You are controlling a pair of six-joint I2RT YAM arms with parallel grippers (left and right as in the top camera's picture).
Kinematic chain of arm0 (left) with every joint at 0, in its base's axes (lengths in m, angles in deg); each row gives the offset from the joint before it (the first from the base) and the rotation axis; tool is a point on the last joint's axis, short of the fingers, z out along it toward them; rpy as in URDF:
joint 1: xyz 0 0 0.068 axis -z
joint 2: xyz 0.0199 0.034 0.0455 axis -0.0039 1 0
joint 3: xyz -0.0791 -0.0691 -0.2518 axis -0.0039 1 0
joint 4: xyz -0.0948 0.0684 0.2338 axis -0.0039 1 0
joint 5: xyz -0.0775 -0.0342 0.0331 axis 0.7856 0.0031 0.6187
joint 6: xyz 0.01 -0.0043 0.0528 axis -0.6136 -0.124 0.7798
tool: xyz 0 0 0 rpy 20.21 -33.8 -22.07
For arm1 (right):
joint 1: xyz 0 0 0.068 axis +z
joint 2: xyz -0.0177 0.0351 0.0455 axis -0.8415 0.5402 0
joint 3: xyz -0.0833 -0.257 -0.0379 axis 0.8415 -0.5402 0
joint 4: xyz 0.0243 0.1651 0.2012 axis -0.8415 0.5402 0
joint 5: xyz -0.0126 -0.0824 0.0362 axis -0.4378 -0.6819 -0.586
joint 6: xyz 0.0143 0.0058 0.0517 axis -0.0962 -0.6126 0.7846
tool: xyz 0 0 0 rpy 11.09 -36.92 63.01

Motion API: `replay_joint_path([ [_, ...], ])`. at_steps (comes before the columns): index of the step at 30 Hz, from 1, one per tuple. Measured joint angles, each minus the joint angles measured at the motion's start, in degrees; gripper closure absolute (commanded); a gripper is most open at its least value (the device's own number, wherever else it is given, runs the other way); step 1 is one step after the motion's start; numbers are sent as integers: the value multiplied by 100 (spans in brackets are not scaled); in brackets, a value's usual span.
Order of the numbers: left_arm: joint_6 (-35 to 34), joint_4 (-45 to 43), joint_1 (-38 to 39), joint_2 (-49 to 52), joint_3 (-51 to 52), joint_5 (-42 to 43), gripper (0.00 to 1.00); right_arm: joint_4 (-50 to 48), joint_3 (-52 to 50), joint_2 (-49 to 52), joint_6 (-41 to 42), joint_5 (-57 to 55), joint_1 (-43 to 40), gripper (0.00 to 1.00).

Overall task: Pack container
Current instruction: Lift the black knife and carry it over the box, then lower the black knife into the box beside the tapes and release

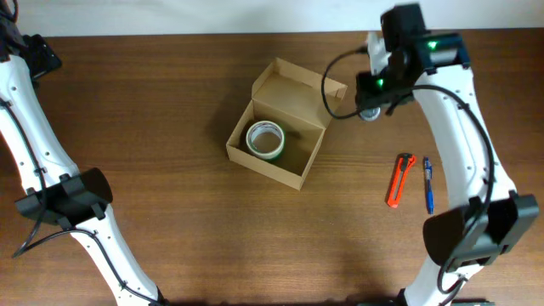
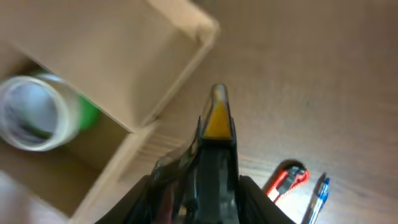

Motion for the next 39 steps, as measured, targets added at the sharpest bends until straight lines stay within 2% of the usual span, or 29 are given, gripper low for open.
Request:
replay_joint_path([
  [6,0,2,0,0,0,0,0,299,846,0,520,-109,686,62],
  [12,0,2,0,0,0,0,0,417,901,2,1217,-284,1506,59],
  [20,0,2,0,0,0,0,0,415,901,2,2710,-385,2275,59],
  [27,0,2,0,0,0,0,0,417,905,251,3539,-586,2643,61],
  [34,0,2,0,0,0,0,0,404,905,1226,3991,-590,2743,64],
  [39,0,2,0,0,0,0,0,385,901,1532,4205,-590,2662,64],
])
